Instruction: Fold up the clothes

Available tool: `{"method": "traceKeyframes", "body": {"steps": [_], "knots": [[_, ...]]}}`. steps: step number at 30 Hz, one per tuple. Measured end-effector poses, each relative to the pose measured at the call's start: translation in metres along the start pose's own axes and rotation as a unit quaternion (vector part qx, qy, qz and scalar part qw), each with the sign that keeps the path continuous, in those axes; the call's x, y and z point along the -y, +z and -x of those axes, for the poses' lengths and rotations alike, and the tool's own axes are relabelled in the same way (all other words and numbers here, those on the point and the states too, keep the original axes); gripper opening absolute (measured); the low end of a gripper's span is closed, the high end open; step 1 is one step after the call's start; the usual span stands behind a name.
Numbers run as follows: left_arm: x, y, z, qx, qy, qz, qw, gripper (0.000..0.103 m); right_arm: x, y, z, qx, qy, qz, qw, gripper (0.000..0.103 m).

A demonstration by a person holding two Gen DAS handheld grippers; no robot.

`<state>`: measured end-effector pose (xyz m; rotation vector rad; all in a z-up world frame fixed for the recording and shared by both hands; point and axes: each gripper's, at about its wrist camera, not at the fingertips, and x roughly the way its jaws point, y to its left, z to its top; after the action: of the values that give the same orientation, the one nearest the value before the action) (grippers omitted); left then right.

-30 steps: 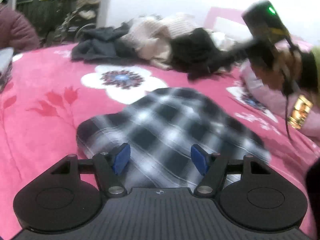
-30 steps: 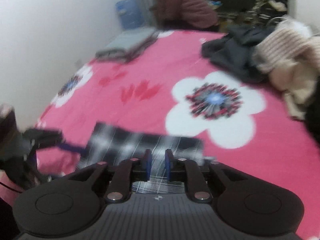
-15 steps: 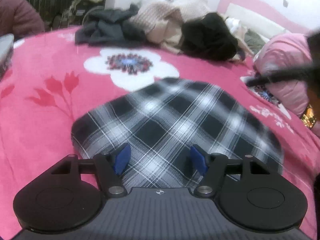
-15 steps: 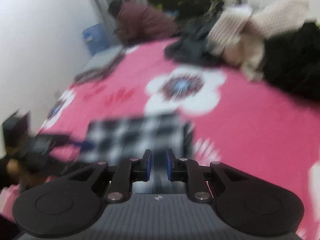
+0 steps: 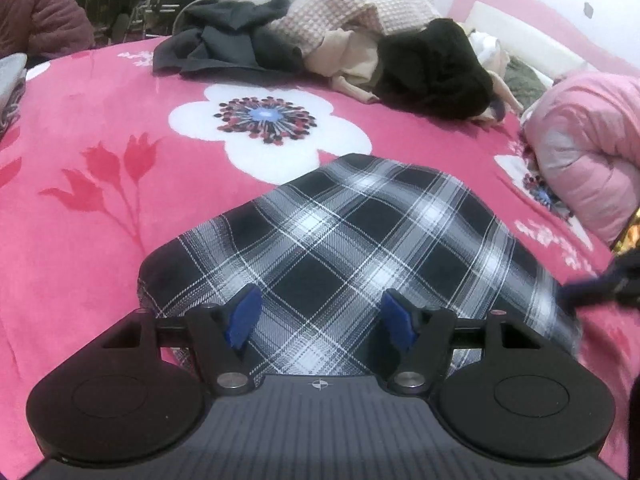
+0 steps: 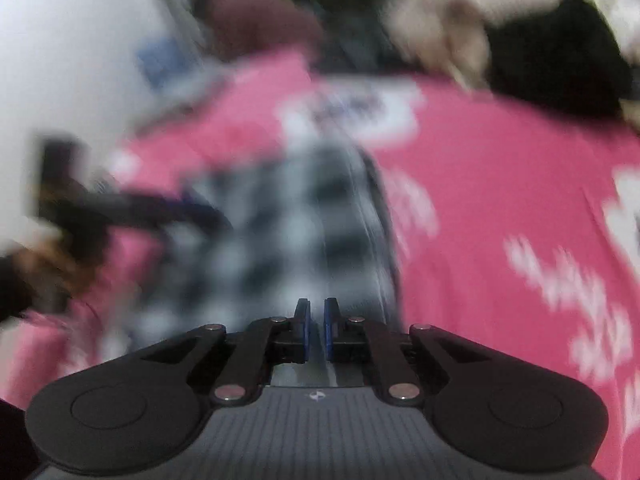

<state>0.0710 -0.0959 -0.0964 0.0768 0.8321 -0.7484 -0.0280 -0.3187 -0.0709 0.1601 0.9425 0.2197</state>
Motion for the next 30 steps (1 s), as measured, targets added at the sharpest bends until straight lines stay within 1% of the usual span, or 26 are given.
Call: {"method": "traceKeyframes", "body": {"steps": [3, 4, 5, 6, 8, 10, 12, 15, 18, 19, 21, 22, 24, 26, 29, 30], "knots": [[0.004, 0.0, 0.0, -0.001, 0.003, -0.01, 0.9999, 0.067, 0.017, -0.008, 0.006, 0.014, -0.018, -0.064, 0.998, 0.0], [0.004, 0.0, 0.0, -0.001, 0.005, -0.011, 0.9999, 0.067, 0.01, -0.007, 0.016, 0.03, -0.03, -0.058, 0.997, 0.003], [0.005, -0.001, 0.0, 0.0, 0.005, -0.011, 0.9999, 0.067, -0.002, -0.007, 0.028, 0.051, -0.047, -0.038, 0.997, 0.003], [0.005, -0.001, 0.0, 0.001, 0.005, -0.011, 0.9999, 0.067, -0.011, -0.007, 0.039, 0.065, -0.048, -0.028, 0.996, 0.003], [0.004, -0.001, 0.0, 0.003, 0.004, -0.007, 1.0, 0.067, -0.035, -0.008, 0.052, 0.084, -0.02, -0.016, 0.996, 0.003], [0.003, -0.001, 0.0, 0.004, 0.002, -0.003, 1.0, 0.067, -0.063, -0.009, 0.047, 0.087, 0.006, 0.004, 0.996, 0.004], [0.002, -0.001, 0.001, 0.003, 0.002, -0.004, 1.0, 0.067, -0.085, -0.016, 0.032, 0.078, 0.041, 0.012, 0.996, 0.004], [0.004, 0.0, 0.001, 0.0, 0.004, -0.008, 1.0, 0.067, -0.106, -0.038, -0.001, 0.039, 0.081, 0.015, 0.996, 0.004], [0.004, 0.001, 0.001, -0.002, 0.006, -0.005, 1.0, 0.067, -0.115, -0.058, -0.032, -0.008, 0.068, 0.021, 0.997, 0.003], [0.004, 0.001, 0.001, -0.001, 0.006, -0.003, 1.0, 0.067, -0.117, -0.056, -0.027, -0.005, 0.069, 0.024, 0.997, 0.003], [0.003, 0.001, 0.001, 0.0, 0.005, -0.001, 1.0, 0.067, -0.118, -0.047, -0.008, 0.012, 0.069, 0.026, 0.997, 0.006], [0.002, 0.001, 0.002, 0.001, 0.005, -0.001, 1.0, 0.067, -0.117, -0.041, 0.005, 0.034, 0.065, 0.027, 0.997, 0.006], [0.003, 0.003, 0.006, 0.004, 0.008, -0.003, 1.0, 0.067, -0.111, -0.032, 0.025, 0.078, 0.04, 0.022, 0.996, 0.006], [0.004, 0.006, 0.011, 0.011, 0.014, -0.009, 0.9998, 0.067, -0.097, -0.026, 0.037, 0.113, 0.001, 0.007, 0.994, 0.006], [0.007, 0.013, 0.02, 0.034, 0.026, -0.026, 0.9987, 0.067, -0.072, -0.026, 0.029, 0.116, -0.043, -0.032, 0.992, 0.006], [0.009, 0.016, 0.021, 0.039, 0.028, -0.032, 0.9983, 0.067, -0.063, -0.03, 0.021, 0.101, -0.053, -0.042, 0.993, 0.006]]}}
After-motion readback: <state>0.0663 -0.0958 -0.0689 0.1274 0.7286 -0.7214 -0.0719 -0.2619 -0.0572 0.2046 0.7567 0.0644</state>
